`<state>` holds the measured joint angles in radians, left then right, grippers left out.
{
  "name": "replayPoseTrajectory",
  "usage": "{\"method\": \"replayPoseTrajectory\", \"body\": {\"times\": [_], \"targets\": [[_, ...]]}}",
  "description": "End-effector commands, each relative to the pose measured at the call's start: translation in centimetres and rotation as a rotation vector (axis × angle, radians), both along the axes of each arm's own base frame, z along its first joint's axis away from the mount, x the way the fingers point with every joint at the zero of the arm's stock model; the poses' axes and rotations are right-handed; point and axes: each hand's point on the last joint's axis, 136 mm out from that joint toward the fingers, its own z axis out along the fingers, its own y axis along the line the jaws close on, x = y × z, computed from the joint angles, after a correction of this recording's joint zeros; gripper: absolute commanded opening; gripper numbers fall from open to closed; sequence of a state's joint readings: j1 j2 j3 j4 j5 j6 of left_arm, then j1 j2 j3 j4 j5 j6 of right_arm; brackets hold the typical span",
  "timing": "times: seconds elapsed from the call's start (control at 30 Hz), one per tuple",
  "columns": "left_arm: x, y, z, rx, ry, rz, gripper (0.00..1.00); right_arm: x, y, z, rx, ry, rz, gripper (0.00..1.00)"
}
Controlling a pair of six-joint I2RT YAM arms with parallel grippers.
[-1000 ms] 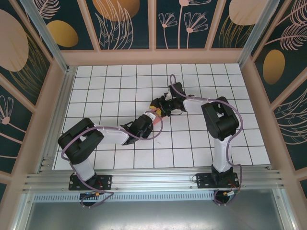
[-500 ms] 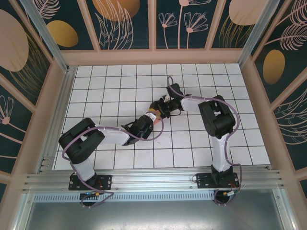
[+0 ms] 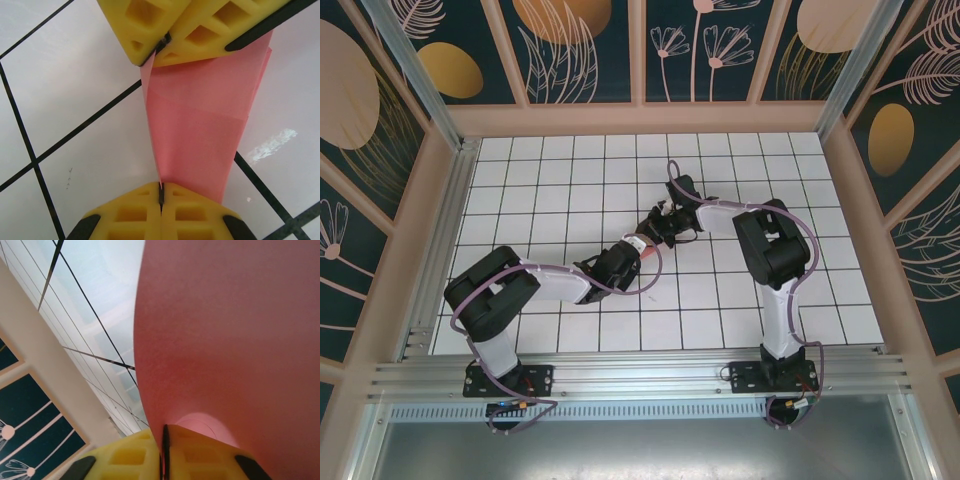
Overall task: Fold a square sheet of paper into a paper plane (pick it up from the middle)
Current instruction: Fold the wing for the fifth time at the center of the table.
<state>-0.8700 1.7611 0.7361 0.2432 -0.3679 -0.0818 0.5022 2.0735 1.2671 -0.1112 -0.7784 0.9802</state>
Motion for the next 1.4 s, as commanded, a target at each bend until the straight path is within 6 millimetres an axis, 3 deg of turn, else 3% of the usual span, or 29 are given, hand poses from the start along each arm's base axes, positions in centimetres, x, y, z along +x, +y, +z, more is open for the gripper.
{"method": "replayPoseTrajectory", "body": {"times": [0.0,0.07,0.17,0.27,0.37,0.57,0.77,0.9,1.17,1.37], "targets": [[-0.4,0.6,-0.9,0.040,0.022,0.008,0.08,-0.8,-0.3,-0.9,-0.029,0.016,0.012,0.09],[-0.4,0.7,-0.8,0.038,0.023,0.015,0.12,-0.9,-0.5,-1.0,-0.038,0.010,0.013,0.06],[-0.5,0.6,-0.3,0.013,0.036,0.028,0.28,-1.0,-0.7,-1.4,-0.051,-0.006,0.020,0.02],[-0.8,0.1,1.5,-0.069,0.044,0.045,0.43,-1.0,-1.0,-1.5,-0.060,-0.056,0.036,0.00],[-1.3,-0.2,3.2,-0.153,0.056,0.058,0.52,-1.0,-1.2,-1.2,-0.048,-0.115,0.061,0.00],[-1.7,0.5,4.6,-0.375,0.147,0.129,0.57,-1.1,-1.4,-0.6,-0.031,-0.226,0.114,0.00],[-3.3,-0.9,5.0,-0.644,0.294,0.166,0.57,-0.6,-0.9,1.8,0.047,-0.362,0.137,0.00],[-4.3,-1.6,4.9,-0.758,0.374,0.187,0.55,-0.1,-0.7,2.7,0.079,-0.410,0.125,0.00],[-3.2,-1.1,6.1,-0.973,0.442,0.357,0.24,0.3,-1.0,2.5,0.088,-0.415,0.088,0.00],[-3.3,-1.4,4.5,-1.005,0.516,0.434,0.07,0.5,-1.1,2.4,0.079,-0.413,0.075,0.00]]}}
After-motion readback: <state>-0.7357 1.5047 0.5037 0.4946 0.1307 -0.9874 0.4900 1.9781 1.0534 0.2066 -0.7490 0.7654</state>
